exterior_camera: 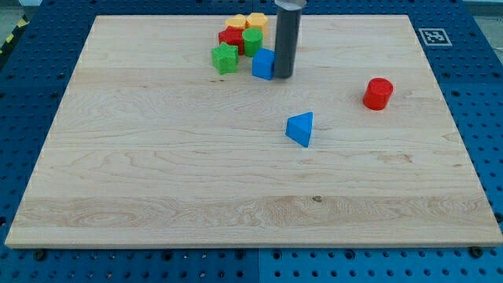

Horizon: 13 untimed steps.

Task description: Point your arm below the blue triangle

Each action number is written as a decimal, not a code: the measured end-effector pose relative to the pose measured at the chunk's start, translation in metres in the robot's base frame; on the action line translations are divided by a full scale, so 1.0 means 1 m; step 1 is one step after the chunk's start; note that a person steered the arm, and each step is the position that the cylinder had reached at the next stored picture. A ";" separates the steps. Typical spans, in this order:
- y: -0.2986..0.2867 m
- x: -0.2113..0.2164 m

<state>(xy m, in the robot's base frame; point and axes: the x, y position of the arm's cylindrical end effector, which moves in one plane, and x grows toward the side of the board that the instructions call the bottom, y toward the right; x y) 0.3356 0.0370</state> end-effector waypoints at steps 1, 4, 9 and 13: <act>-0.028 -0.025; -0.030 0.001; -0.016 0.182; 0.043 0.174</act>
<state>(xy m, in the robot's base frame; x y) 0.5098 0.0796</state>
